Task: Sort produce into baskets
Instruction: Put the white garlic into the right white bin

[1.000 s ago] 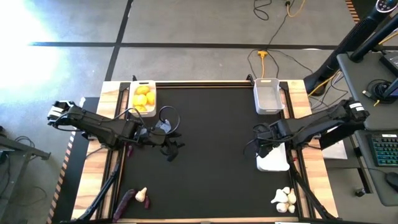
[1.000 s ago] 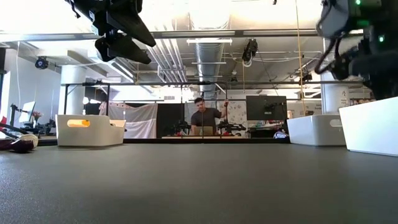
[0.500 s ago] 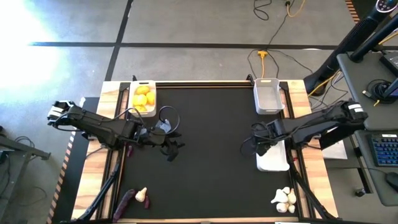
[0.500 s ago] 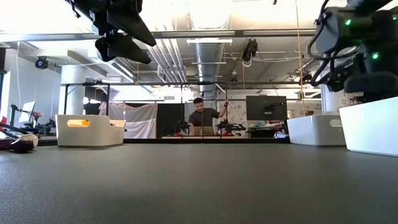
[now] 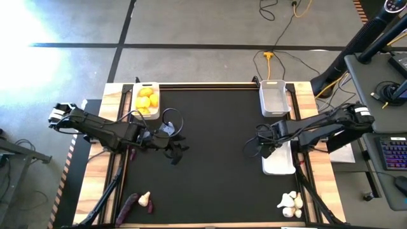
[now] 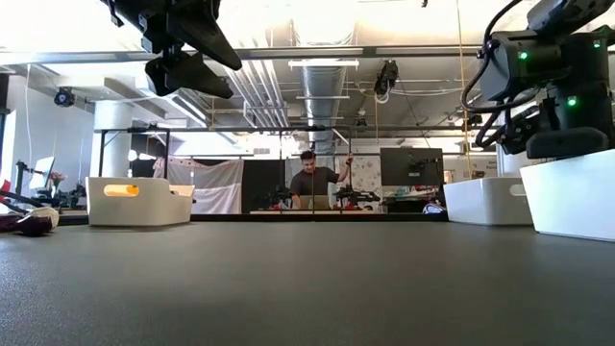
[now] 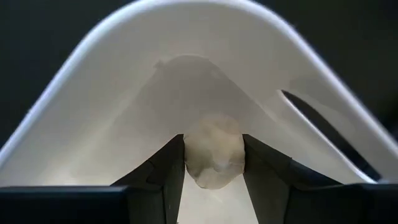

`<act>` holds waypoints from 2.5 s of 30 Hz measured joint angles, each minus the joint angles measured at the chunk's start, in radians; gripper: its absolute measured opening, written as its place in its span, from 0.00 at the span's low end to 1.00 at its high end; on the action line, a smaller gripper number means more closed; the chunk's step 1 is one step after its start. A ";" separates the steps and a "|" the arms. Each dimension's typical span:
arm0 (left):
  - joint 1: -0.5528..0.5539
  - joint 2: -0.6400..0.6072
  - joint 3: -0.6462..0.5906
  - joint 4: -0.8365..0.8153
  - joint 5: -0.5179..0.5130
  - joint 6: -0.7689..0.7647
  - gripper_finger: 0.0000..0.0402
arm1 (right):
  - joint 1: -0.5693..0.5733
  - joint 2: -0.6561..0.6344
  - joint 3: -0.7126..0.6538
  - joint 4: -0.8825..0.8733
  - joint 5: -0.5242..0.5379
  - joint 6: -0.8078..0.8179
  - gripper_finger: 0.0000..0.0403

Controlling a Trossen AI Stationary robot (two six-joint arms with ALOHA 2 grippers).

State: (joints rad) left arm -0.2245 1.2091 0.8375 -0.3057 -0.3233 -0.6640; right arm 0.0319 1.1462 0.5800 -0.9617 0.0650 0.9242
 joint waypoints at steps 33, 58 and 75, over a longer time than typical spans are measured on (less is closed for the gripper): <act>-0.004 0.000 0.000 0.018 0.000 0.006 0.56 | 0.010 -0.003 0.289 -0.315 -0.104 -0.048 0.50; -0.003 -0.001 0.000 0.137 -0.011 0.198 0.56 | 0.779 0.436 0.672 -0.235 -0.610 0.601 0.63; -0.003 -0.001 0.000 0.150 -0.011 0.210 0.56 | 0.850 0.666 0.653 0.057 -0.722 0.785 0.77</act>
State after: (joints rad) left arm -0.2276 1.2083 0.8375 -0.1558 -0.3340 -0.4535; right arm 0.8818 1.8118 1.2326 -0.9049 -0.6571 1.7092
